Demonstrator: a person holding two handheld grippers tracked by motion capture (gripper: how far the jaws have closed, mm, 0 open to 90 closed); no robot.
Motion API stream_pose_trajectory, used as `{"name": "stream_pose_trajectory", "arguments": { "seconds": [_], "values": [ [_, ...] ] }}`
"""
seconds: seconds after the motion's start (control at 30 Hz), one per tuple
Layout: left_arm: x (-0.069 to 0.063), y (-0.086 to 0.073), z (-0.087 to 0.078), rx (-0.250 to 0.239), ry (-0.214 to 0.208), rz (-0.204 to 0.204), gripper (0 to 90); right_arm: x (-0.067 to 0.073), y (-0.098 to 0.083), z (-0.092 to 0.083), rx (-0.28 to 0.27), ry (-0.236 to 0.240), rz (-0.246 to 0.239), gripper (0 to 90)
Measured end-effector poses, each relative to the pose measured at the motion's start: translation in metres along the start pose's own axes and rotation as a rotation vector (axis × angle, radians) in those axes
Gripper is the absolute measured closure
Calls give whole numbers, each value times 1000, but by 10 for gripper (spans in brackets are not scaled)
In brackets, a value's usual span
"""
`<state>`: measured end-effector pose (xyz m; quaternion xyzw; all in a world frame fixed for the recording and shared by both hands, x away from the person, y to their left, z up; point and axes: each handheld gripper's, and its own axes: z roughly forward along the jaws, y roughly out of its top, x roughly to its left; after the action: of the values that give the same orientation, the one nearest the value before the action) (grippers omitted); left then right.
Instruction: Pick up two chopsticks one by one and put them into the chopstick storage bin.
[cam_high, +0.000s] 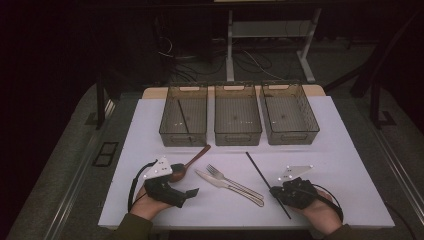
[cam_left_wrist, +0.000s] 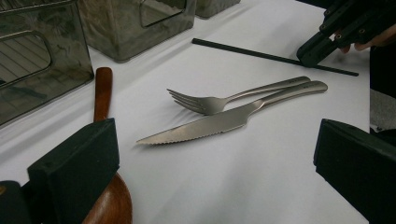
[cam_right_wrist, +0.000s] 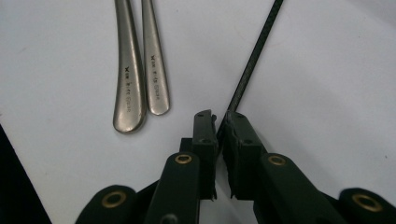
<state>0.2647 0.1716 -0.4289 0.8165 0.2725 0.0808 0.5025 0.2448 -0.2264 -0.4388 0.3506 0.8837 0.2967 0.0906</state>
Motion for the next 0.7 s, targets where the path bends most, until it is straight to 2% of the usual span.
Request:
{"name": "stream_pose_trajectory", "arguments": {
  "seconds": [0.1,0.3,0.5,0.7],
  "values": [
    [0,0,0,-1,-1,1,0,2,0,-1,13,-23,-40,816],
    [0,0,0,-1,0,1,0,-7,-3,-4,16,-47,-32,818],
    [0,0,0,-2,0,1,0,-18,-7,-5,2,-60,10,827],
    [0,0,-1,-5,2,2,0,-29,-11,-6,-22,-48,64,838]
  ]
}}
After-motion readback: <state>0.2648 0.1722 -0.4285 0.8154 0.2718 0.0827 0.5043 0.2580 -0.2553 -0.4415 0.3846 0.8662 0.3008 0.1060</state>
